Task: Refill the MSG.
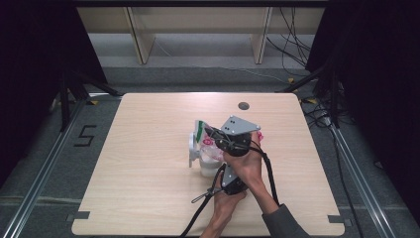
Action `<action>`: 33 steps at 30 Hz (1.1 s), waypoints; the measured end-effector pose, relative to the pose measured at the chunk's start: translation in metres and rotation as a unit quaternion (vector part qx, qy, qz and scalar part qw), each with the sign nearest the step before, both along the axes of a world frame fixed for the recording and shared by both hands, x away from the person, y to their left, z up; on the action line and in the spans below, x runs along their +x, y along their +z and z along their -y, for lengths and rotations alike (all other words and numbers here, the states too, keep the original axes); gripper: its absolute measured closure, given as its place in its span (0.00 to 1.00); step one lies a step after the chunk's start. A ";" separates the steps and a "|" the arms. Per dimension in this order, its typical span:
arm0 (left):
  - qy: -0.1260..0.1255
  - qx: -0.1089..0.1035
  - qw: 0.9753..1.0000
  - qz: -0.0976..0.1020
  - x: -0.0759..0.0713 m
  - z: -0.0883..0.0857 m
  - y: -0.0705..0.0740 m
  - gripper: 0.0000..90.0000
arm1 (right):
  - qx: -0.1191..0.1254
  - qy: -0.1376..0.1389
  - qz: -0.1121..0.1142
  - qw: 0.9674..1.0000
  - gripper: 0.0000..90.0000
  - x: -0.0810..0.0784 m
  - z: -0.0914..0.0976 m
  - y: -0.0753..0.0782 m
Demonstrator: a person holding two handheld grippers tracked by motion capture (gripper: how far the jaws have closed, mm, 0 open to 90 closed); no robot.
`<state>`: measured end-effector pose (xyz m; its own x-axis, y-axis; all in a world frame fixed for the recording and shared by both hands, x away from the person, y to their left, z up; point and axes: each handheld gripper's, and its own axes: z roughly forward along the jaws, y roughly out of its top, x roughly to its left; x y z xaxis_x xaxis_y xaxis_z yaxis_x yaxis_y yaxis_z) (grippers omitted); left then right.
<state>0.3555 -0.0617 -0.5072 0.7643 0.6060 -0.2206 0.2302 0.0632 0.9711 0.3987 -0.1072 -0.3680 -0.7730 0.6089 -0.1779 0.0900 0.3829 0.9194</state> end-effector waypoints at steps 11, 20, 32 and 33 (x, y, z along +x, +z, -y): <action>-0.001 0.002 1.000 -0.001 0.000 0.000 0.000 0.83 | 0.001 0.002 -0.006 1.000 0.99 -0.001 0.000 0.001; -0.001 0.004 1.000 -0.002 0.000 0.000 0.000 0.83 | 0.002 -0.001 -0.004 1.000 0.99 0.000 0.000 0.000; -0.002 0.001 1.000 -0.002 0.001 0.000 0.000 0.83 | 0.004 0.004 -0.011 1.000 0.99 -0.001 0.001 0.001; -0.007 0.002 1.000 -0.001 0.001 0.000 -0.001 0.83 | 0.003 0.001 -0.005 1.000 0.99 0.000 0.000 0.000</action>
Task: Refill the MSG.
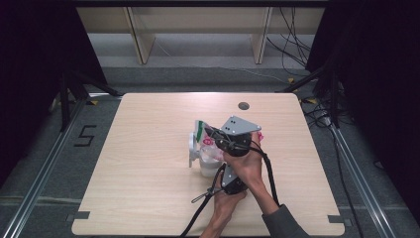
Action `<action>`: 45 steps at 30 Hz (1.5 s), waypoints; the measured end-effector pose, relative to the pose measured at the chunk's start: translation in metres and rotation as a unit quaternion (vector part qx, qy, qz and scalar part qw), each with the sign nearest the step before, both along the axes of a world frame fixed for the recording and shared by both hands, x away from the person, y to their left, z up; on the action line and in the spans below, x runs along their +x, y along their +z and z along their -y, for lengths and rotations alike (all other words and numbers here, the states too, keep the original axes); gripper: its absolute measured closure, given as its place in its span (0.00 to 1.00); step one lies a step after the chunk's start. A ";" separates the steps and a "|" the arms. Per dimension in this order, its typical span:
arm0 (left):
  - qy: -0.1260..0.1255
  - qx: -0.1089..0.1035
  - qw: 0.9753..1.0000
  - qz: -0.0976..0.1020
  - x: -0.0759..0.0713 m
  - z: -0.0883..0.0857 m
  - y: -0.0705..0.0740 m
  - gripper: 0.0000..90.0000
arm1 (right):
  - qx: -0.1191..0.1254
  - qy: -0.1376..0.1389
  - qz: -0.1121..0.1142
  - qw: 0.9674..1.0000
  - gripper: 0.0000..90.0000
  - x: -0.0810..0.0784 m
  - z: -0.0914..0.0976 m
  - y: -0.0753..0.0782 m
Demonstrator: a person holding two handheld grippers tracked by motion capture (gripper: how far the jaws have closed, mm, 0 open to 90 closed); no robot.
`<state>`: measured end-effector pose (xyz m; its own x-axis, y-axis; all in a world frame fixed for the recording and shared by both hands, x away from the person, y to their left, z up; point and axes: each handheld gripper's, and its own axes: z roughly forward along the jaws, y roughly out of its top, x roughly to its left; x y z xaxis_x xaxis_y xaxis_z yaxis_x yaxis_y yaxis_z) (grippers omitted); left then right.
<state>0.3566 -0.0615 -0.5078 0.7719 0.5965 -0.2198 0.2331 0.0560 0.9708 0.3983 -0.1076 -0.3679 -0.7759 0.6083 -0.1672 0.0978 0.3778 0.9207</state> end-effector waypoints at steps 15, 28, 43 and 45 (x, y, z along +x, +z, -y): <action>0.029 0.017 0.999 0.016 0.001 -0.002 0.002 0.83 | 0.001 0.001 0.008 1.000 0.99 0.000 0.001 0.001; 0.012 0.016 1.000 0.022 0.002 -0.002 0.001 0.83 | -0.002 0.004 0.007 1.000 0.99 -0.001 0.000 0.001; 0.016 0.008 1.000 0.020 0.002 -0.002 0.001 0.83 | -0.009 0.006 0.014 1.000 0.99 -0.002 -0.003 0.001; 0.016 0.008 1.000 0.017 0.003 -0.001 0.000 0.83 | -0.013 0.007 0.008 1.000 0.99 -0.001 -0.003 -0.001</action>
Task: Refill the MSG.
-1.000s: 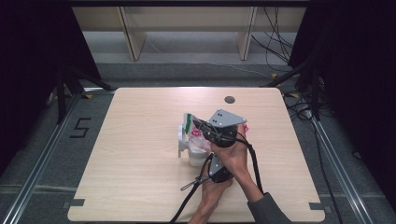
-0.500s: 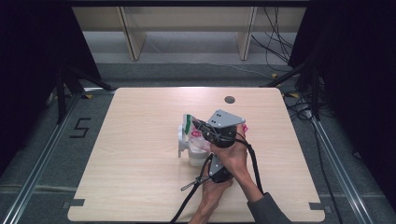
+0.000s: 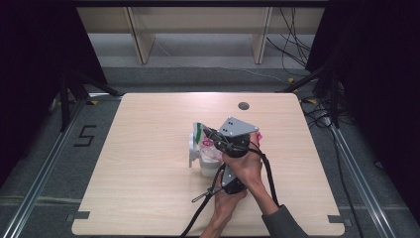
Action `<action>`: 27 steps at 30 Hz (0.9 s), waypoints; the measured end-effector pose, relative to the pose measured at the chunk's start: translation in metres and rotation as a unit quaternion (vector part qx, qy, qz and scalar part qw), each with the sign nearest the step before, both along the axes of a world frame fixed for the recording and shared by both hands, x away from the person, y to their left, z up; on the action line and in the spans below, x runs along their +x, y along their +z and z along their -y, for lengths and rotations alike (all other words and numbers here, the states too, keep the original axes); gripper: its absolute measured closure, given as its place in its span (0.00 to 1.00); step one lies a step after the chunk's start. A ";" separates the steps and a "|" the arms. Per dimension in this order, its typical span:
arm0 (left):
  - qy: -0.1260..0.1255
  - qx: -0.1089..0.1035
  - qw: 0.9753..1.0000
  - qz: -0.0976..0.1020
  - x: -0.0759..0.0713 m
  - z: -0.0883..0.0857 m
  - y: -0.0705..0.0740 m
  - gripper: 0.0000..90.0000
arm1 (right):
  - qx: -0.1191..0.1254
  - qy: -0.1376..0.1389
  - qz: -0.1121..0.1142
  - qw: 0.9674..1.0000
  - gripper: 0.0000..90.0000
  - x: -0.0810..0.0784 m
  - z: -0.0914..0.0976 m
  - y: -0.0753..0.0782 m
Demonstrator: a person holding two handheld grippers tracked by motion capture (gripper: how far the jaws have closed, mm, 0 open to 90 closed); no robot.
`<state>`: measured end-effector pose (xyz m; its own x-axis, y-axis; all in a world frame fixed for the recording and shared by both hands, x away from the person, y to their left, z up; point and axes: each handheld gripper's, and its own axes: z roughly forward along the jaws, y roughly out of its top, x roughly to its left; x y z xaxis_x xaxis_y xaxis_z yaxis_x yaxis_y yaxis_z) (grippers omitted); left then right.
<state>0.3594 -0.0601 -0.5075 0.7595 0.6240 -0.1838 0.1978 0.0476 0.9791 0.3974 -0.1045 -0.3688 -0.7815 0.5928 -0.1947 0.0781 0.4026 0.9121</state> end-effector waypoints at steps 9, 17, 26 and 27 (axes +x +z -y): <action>-0.002 -0.002 1.000 0.002 0.000 0.000 0.001 0.83 | 0.006 -0.006 -0.008 1.000 0.99 -0.002 -0.001 0.000; 0.001 -0.003 1.000 -0.001 -0.001 0.000 0.001 0.83 | 0.002 0.000 0.003 1.000 0.99 -0.001 -0.001 0.001; 0.010 -0.009 1.000 0.000 -0.001 0.000 0.001 0.83 | 0.000 0.001 0.000 1.000 0.99 -0.002 0.000 0.001; 0.012 -0.002 1.000 -0.002 -0.001 0.000 0.001 0.83 | 0.002 -0.004 -0.010 1.000 0.99 -0.003 -0.001 0.000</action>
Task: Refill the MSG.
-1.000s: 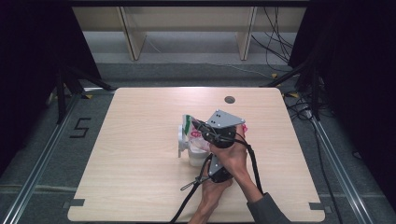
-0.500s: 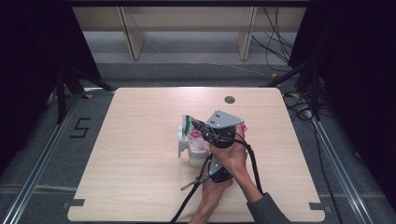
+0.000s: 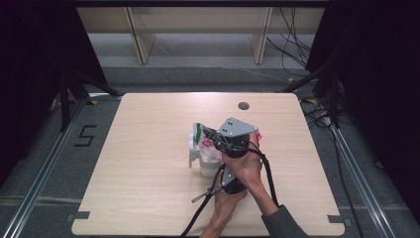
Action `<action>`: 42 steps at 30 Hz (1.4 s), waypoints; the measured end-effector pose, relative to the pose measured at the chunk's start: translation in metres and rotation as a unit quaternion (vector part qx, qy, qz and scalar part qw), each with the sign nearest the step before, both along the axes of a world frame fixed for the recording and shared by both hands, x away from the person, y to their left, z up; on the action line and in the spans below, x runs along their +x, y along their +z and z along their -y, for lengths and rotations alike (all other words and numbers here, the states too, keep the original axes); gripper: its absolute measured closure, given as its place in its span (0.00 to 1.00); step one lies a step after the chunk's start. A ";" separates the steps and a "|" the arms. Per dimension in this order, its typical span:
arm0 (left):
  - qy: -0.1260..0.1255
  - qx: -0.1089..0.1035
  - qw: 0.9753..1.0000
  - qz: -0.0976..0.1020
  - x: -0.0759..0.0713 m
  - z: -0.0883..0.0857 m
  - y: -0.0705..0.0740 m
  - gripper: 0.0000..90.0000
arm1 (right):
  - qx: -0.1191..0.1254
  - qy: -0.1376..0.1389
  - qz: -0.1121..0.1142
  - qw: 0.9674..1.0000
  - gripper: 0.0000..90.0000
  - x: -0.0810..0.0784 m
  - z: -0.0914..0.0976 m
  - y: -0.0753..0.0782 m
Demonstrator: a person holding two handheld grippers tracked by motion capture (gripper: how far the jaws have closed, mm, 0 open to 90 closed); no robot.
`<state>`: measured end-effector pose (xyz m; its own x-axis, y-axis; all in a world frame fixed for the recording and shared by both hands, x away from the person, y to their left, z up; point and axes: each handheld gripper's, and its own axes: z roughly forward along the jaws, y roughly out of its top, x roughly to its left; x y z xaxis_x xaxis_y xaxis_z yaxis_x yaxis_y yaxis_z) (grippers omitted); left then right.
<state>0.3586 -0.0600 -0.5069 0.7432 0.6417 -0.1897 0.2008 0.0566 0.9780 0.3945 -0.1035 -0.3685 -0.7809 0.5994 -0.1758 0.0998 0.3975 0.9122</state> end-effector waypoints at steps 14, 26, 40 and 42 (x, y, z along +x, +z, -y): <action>-0.006 -0.005 1.000 0.001 0.000 0.000 0.000 0.83 | 0.002 -0.006 0.011 1.000 0.99 0.002 0.000 -0.001; -0.003 -0.012 1.000 0.002 0.001 0.001 -0.001 0.83 | -0.003 0.003 0.013 1.000 0.99 0.002 -0.001 -0.001; -0.009 -0.008 1.000 0.001 0.001 0.000 -0.001 0.83 | -0.006 0.006 0.014 1.000 0.99 0.001 -0.002 -0.002; -0.009 -0.013 1.000 0.000 0.002 0.000 -0.002 0.83 | -0.002 -0.007 0.005 1.000 0.99 0.002 -0.003 -0.004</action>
<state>0.3605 -0.0604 -0.5093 0.7550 0.6224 -0.2063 0.2021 0.0784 0.9762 0.3963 -0.1001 -0.3728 -0.7711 0.6090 -0.1860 0.0958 0.3997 0.9116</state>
